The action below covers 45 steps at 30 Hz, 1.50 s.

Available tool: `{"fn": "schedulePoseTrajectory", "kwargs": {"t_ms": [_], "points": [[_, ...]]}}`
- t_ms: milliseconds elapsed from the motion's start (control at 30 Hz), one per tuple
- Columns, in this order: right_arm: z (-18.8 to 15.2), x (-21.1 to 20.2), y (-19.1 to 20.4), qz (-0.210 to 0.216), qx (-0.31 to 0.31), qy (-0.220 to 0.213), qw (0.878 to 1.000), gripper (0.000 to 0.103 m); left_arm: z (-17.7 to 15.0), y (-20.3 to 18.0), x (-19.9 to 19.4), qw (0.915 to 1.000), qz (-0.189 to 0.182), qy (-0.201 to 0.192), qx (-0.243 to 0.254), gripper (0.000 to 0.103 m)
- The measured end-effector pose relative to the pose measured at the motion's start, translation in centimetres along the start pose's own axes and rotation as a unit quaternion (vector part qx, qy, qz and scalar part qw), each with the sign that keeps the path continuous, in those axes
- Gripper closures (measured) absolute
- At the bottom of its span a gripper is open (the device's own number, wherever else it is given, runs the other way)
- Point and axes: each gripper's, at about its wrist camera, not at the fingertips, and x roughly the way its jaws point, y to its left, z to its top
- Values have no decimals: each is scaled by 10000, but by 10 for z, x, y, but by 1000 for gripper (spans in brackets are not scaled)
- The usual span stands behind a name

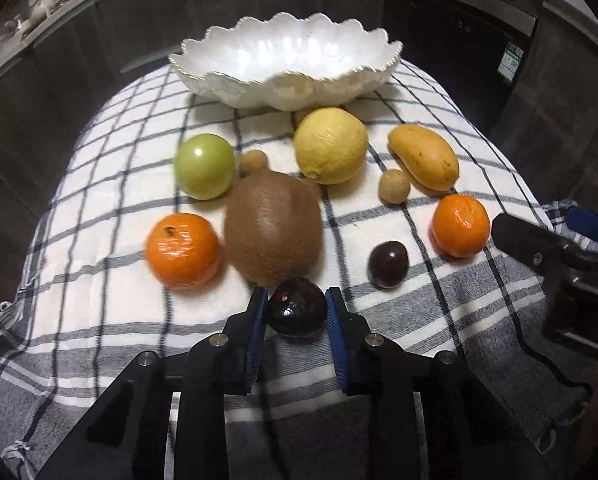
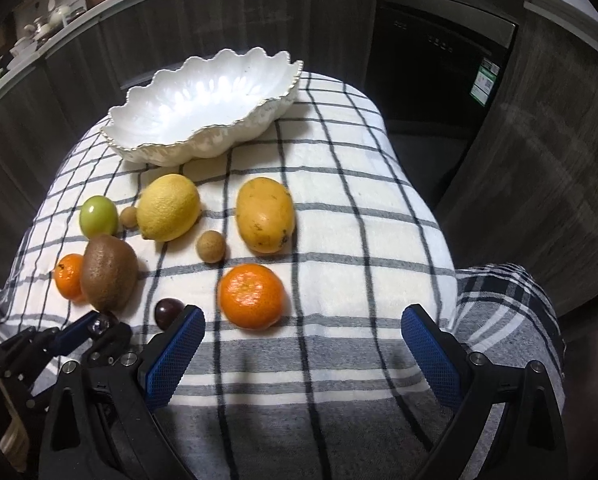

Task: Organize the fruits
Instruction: 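Close the left gripper on the dark plum and lift it, then grasp the second dark plum with the right gripper while the left carries its plum to the bowl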

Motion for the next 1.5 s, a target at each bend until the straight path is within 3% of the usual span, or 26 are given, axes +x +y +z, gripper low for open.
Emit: {"fn": "schedulePoseTrajectory", "kwargs": {"t_ms": [267, 533, 800, 1000, 1133, 1500], "points": [[4, 0, 38, 313, -384, -18, 9988, 4, -2, 33, -15, 9989, 67, -103, -453, 74], [6, 18, 76, 569, -749, 201, 9954, 35, -8, 68, -26, 9955, 273, -301, -852, 74], [0, 38, 89, 374, -978, 414, 9936, 56, -13, 86, -22, 9929, 201, -274, -1137, 74], [-5, 48, 88, 341, -980, 487, 9934, 58, -13, 85, -22, 9929, 178, -292, -1141, 74], [-5, 49, 90, 499, -991, 453, 9928, 75, -13, 84, -21, 9929, 193, -274, -1140, 74], [2, 36, 84, 674, -857, 299, 9936, 75, -9, 76, -29, 9935, 408, -405, -978, 74]]}}
